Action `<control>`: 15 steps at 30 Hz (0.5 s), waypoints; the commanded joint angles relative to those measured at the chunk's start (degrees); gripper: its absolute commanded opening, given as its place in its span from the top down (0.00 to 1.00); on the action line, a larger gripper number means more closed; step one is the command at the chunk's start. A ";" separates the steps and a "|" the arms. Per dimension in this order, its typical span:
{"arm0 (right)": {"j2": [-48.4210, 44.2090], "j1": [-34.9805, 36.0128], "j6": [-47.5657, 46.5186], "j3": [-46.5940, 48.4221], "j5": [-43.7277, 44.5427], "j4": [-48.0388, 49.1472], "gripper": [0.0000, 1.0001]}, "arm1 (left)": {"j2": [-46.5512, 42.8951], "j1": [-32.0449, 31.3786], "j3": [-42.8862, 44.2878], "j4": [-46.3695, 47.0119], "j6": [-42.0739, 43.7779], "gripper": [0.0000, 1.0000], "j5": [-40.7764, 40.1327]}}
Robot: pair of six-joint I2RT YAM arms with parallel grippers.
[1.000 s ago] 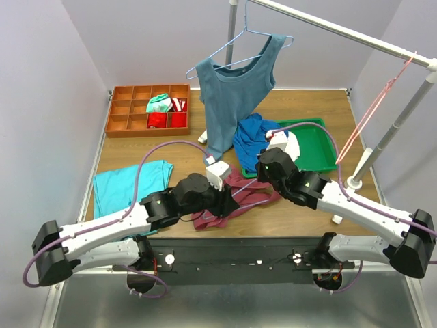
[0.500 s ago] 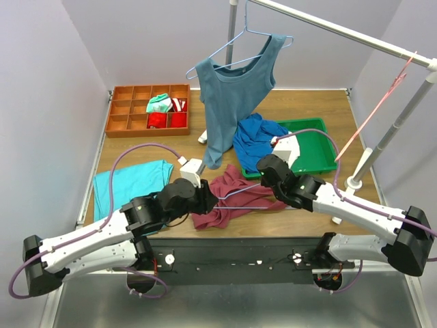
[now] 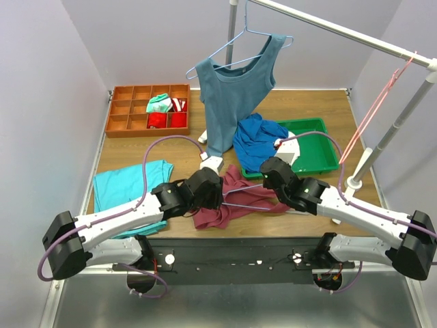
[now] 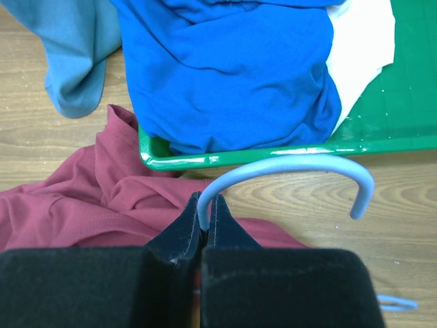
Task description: Place the tank top on the hanger
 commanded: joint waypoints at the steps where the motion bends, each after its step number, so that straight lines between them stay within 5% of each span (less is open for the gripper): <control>1: -2.13 0.62 0.90 -1.54 1.91 -1.12 0.99 | -0.53 5.03 2.22 2.69 4.45 0.54 7.05; 8: -2.04 0.62 1.25 -1.90 2.17 -1.47 0.99 | -6.41 5.30 3.72 5.77 8.50 0.44 16.64; 15: -2.48 0.80 1.08 -1.98 1.38 -1.12 0.99 | -0.72 6.88 10.30 -4.07 9.29 0.49 6.72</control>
